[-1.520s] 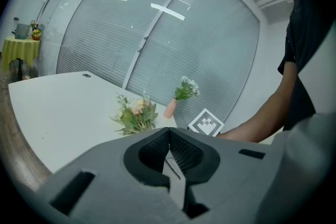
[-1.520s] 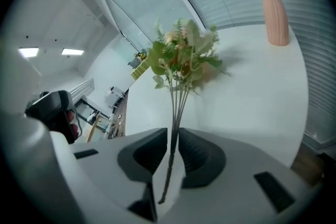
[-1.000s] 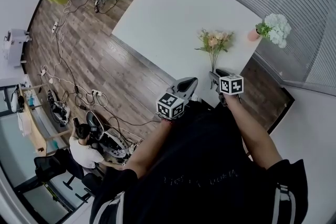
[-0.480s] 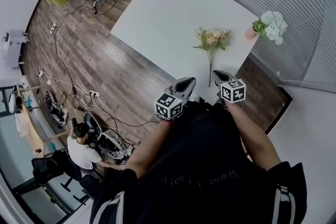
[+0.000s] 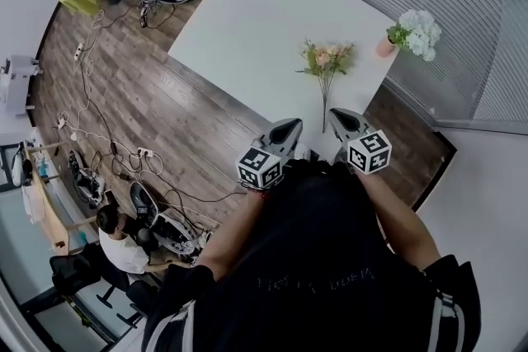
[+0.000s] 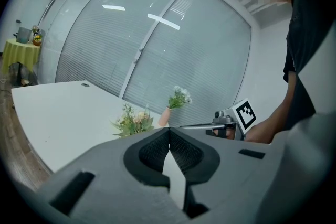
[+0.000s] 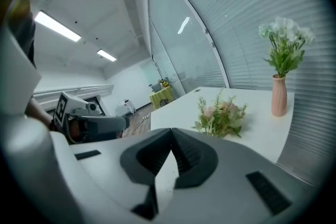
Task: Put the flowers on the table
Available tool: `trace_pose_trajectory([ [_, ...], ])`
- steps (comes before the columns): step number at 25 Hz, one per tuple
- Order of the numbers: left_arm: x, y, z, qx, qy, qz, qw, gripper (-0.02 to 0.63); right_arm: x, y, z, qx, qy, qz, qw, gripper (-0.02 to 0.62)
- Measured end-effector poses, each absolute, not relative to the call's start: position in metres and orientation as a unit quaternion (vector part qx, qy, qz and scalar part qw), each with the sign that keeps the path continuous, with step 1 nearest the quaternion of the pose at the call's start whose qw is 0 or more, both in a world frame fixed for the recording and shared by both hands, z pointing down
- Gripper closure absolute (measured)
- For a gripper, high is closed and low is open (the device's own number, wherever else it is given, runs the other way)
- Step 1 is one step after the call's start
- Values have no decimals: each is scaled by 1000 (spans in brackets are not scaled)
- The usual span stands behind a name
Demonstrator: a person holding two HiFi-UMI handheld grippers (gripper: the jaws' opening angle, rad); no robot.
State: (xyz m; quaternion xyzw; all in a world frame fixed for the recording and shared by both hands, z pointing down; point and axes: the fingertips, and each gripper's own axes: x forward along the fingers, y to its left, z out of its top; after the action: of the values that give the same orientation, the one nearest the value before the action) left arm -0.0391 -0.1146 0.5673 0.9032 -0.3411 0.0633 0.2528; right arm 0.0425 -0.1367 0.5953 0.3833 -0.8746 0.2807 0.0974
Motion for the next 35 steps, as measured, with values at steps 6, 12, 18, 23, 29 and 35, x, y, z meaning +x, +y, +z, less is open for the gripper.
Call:
trace_pose_trajectory([
  [6,-35,-115,541,912,-337,46,228,588,40,-128,548,378,-892,241,63,566],
  [12,-34,-113,519,920,-332,30,204,588,35,-120,512,370,-905,206,41,566],
  [18,-33,-112,489,928,-328,15,174,588,34,-113,478,368,-912,181,19,566],
  [23,-30,-107,475,935,-322,8,148,588,34,-104,457,363,-919,152,8,566],
  [29,-22,-106,453,939,-316,-2,135,588,38,-97,436,359,-924,134,-8,566],
  [35,-20,-104,440,941,-314,-6,130,588,43,-94,418,357,-925,128,-21,566],
])
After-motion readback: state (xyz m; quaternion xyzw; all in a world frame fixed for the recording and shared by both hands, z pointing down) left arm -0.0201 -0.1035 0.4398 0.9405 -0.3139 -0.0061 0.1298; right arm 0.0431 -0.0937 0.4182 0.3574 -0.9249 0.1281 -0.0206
